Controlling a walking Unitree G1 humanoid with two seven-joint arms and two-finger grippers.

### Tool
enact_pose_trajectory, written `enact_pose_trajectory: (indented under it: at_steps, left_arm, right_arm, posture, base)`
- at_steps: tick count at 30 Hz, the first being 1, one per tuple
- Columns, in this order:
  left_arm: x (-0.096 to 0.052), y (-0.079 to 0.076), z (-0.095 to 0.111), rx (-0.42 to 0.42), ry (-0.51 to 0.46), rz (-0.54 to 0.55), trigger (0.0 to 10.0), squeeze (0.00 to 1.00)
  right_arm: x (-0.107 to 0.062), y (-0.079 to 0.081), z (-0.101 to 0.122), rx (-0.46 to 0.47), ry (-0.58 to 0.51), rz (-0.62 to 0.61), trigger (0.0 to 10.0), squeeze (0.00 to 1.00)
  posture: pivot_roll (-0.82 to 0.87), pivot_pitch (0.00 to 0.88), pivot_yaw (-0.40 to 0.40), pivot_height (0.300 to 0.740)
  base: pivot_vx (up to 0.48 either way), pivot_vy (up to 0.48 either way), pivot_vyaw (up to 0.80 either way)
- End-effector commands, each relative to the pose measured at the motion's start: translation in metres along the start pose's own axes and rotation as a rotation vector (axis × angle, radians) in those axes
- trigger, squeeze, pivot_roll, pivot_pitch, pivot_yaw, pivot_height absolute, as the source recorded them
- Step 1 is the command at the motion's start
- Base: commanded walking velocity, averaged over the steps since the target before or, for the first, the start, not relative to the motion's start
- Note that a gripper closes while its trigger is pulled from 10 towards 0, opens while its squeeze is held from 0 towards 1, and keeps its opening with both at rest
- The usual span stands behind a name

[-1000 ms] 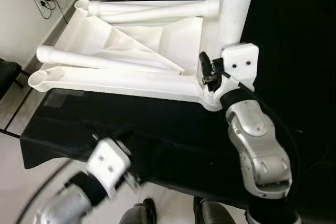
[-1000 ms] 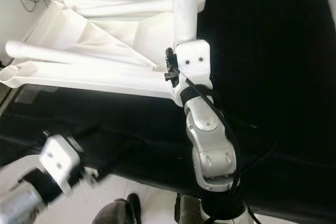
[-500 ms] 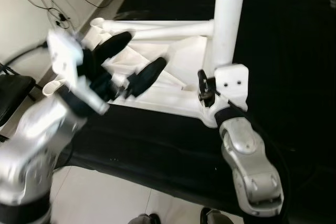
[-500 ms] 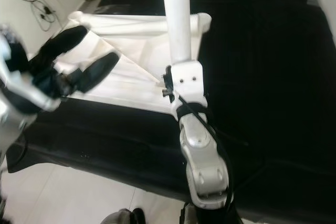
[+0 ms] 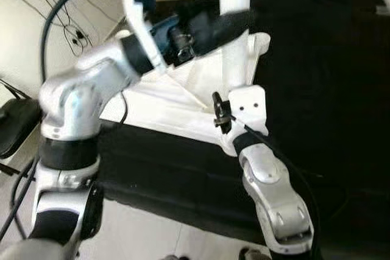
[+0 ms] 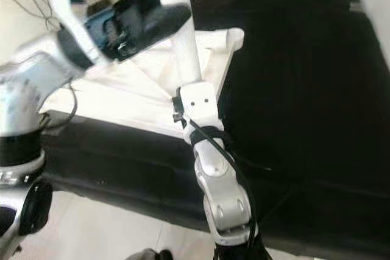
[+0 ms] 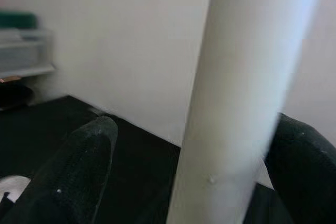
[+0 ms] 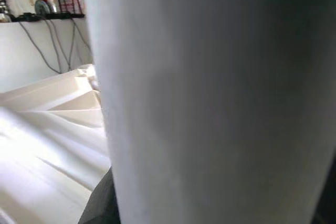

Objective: Building children table

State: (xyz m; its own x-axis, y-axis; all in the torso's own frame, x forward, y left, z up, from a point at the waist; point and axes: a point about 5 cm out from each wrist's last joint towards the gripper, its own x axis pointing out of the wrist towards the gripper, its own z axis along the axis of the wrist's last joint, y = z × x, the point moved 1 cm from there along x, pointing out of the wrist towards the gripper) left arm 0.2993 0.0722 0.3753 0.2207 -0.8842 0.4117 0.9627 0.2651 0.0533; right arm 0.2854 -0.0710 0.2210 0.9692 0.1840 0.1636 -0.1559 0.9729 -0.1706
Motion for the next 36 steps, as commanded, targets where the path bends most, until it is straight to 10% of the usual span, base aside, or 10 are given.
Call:
enact_pose_trajectory:
  at_steps: [1,15,17,20,21,36]
  left_arm:
    - [0.001,0.009,-0.005,-0.044,0.036,0.025,10.0,0.00]
    - [-0.001,0.010,-0.027,0.074,0.299,-0.036,10.0,0.00]
    - [-0.003,0.007,-0.026,0.178,0.343,-0.053,7.4,0.00]
    - [-0.004,0.006,-0.025,0.216,0.355,-0.055,7.4,0.00]
    - [-0.004,0.007,-0.023,0.272,0.361,-0.049,0.0,0.00]
    - [0.000,0.000,-0.015,0.418,0.306,-0.062,0.0,0.00]
  right_arm:
    - [-0.003,0.020,-0.008,0.052,0.044,0.087,10.0,0.00]
    - [-0.001,0.022,-0.004,0.055,0.019,0.101,10.0,0.00]
    - [0.000,0.022,-0.005,0.054,0.020,0.104,10.0,0.00]
    - [0.000,0.022,-0.005,0.054,0.020,0.105,10.0,0.00]
    - [0.001,0.022,-0.005,0.056,0.019,0.106,10.0,0.00]
    - [0.004,0.024,-0.003,0.072,0.010,0.117,10.0,0.00]
  posture:
    - [0.05,0.165,0.184,0.740]
    - [0.06,0.176,0.184,0.740]
    - [0.06,0.177,0.181,0.740]
    - [0.06,0.177,0.181,0.740]
    - [0.07,0.178,0.179,0.740]
    - [0.07,0.181,0.175,0.740]
  base:
    - [0.000,0.000,0.00]
    - [0.000,0.000,0.00]
    - [0.000,0.000,0.00]
    - [0.000,0.000,0.00]
    - [0.000,0.000,0.00]
    - [0.000,0.000,0.00]
